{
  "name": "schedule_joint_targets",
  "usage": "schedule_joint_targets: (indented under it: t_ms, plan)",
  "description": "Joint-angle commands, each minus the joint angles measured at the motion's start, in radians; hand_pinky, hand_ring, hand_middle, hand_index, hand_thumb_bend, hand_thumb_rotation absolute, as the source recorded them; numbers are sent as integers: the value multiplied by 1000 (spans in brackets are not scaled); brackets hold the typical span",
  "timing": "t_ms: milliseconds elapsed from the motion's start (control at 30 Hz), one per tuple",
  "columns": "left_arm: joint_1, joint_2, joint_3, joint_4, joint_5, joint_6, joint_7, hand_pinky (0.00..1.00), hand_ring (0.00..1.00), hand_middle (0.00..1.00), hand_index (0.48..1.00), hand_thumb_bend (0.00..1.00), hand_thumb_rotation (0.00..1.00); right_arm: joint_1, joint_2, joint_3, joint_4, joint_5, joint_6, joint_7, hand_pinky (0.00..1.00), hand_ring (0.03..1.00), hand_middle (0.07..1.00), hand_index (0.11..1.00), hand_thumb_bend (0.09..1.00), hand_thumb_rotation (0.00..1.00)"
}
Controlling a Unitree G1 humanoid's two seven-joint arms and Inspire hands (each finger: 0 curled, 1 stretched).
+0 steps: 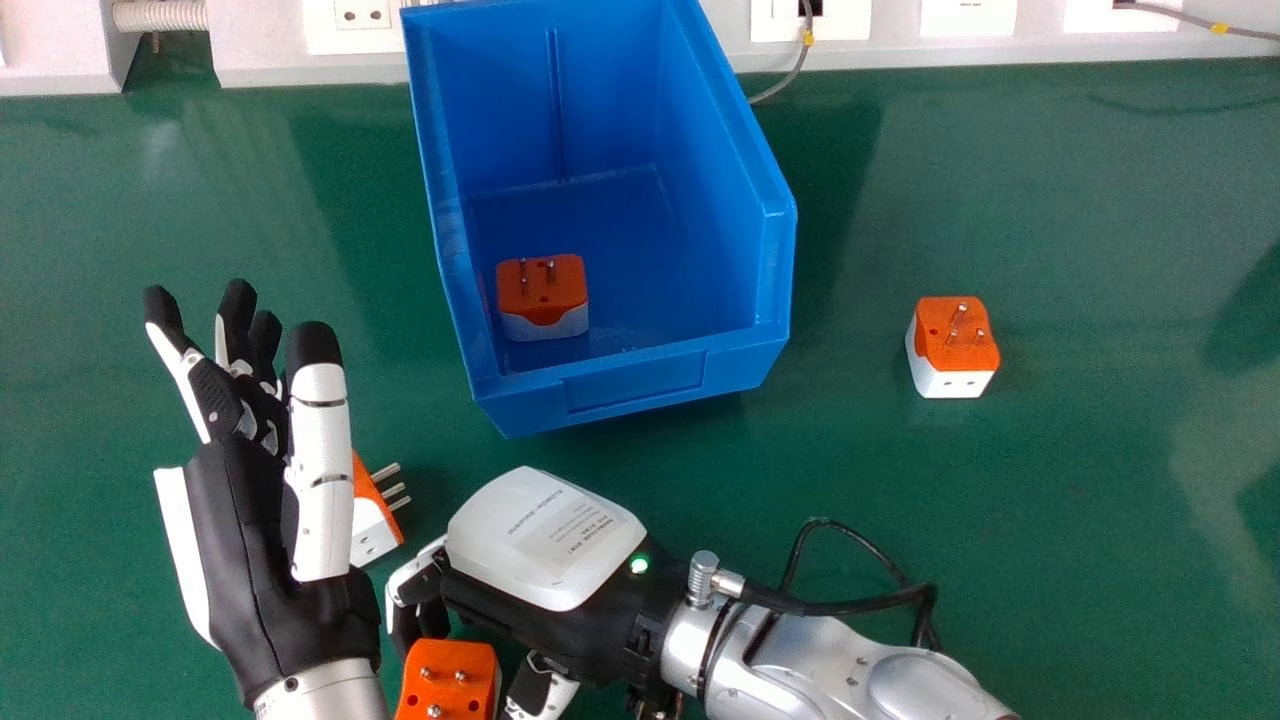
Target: Pick all objects and put in blue box
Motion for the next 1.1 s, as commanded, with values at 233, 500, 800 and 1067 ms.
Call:
schedule_joint_targets:
  t_ms: [233, 500, 800, 1067]
  plan:
    - [-14, -77, -3, -15, 1, -18, -6, 928, 968, 974, 961, 555, 696, 29, 9, 34, 26, -27, -31, -49, 392, 428, 520, 484, 517, 0]
    - [-4, -80, -4, -17, 8, -28, -6, 930, 968, 975, 962, 555, 697, 49, -3, 14, -16, -5, -14, -21, 391, 428, 520, 483, 517, 0]
    - [18, -86, -12, -25, 6, -35, -4, 932, 968, 972, 959, 548, 695, 216, -87, -167, -392, 126, 226, 244, 385, 421, 525, 490, 514, 0]
    - [30, -85, -13, -30, 3, -37, -11, 930, 967, 973, 963, 547, 691, 346, -190, -359, -712, 162, 333, 300, 306, 425, 481, 511, 503, 0]
